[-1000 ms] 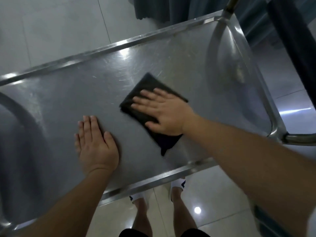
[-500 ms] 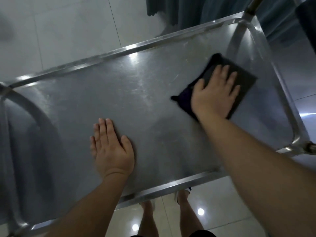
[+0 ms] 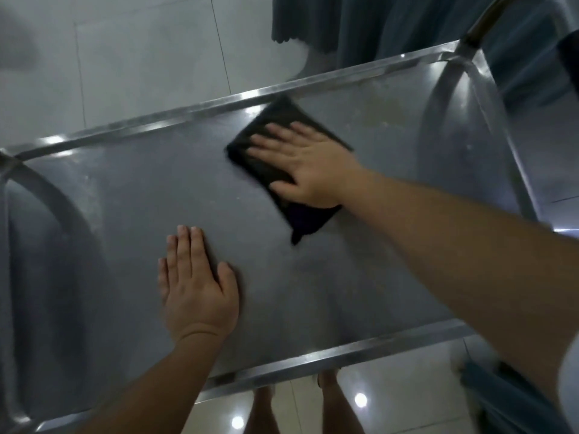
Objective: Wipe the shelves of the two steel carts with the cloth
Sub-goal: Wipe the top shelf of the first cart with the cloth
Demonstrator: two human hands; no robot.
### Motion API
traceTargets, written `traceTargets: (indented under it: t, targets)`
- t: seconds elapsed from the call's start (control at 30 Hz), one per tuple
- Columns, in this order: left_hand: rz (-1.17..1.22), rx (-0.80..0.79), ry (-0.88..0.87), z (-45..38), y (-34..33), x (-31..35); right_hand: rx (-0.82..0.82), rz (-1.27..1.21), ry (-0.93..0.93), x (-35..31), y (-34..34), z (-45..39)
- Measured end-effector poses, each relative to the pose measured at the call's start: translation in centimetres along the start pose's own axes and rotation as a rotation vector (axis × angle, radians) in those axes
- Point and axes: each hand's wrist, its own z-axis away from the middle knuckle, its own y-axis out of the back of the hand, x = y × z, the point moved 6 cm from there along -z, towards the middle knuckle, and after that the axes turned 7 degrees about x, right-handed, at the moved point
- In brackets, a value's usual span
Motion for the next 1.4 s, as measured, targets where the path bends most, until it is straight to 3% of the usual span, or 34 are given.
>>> traceTargets:
  t: [0.23, 0.33, 0.4, 0.47, 0.63, 0.87, 0.93, 1.2, 1.4]
  targets:
    - [0.005, 0.007, 0.007, -0.1, 0.0, 0.1, 0.028, 0.046, -0.743, 18.8, 3.5, 11.5]
    - [0.001, -0.001, -0.004, -0.1, -0.1, -0.1, 0.084, 0.012, -1.026, 20.2, 3.3, 11.6]
    - [0.000, 0.000, 0.000, -0.1, -0.2, -0.1, 0.160, -0.056, -1.272, 18.5, 2.8, 9.7]
    - [0.000, 0.010, 0.002, -0.1, -0.2, -0.1, 0.224, -0.113, -1.390, 15.5, 2.2, 6.5]
    - [-0.006, 0.005, 0.000, -0.2, -0.2, -0.3, 0.242, -0.119, -1.161, 5.0, 1.1, -3.4]
    - [-0.022, -0.006, 0.012, -0.2, -0.3, -0.3, 0.101, -0.091, -0.286, -6.5, -1.1, -13.2]
    - [-0.026, -0.011, 0.016, -0.2, -0.4, -0.3, 0.070, -0.094, -0.171, -7.5, -1.4, -15.2]
    - [-0.033, -0.002, 0.015, -0.2, -0.4, -0.4, 0.171, -0.184, -0.305, -5.4, 0.3, -17.4]
    - [-0.019, 0.046, 0.007, -0.2, -0.3, -0.6, 0.195, -0.144, -0.402, 5.8, 1.7, -9.8]
